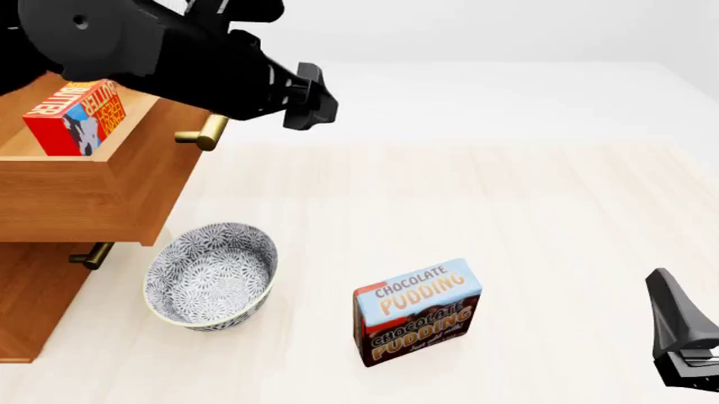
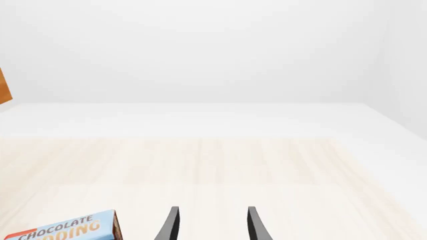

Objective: Put the butter at the back in the top drawer of the cabinet and close it.

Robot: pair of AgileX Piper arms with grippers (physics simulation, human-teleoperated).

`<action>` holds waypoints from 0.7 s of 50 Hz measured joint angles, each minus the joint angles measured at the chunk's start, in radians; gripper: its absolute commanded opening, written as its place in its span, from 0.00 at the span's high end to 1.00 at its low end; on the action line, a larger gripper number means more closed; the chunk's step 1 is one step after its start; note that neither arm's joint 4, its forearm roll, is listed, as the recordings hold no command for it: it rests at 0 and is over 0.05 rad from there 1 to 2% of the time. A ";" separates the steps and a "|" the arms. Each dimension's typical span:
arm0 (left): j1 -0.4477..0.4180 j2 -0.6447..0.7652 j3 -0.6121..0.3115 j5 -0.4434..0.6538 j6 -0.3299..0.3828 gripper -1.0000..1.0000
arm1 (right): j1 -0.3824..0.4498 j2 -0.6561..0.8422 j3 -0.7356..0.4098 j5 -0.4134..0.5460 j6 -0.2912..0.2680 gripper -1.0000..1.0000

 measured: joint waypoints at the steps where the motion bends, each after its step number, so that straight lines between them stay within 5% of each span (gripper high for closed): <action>1: -0.003 0.003 0.001 -0.003 -0.002 0.00 | 0.000 0.000 0.000 0.000 0.000 0.00; 35: -0.017 0.068 0.051 -0.075 -0.035 0.00 | 0.000 0.000 0.000 0.000 0.000 0.00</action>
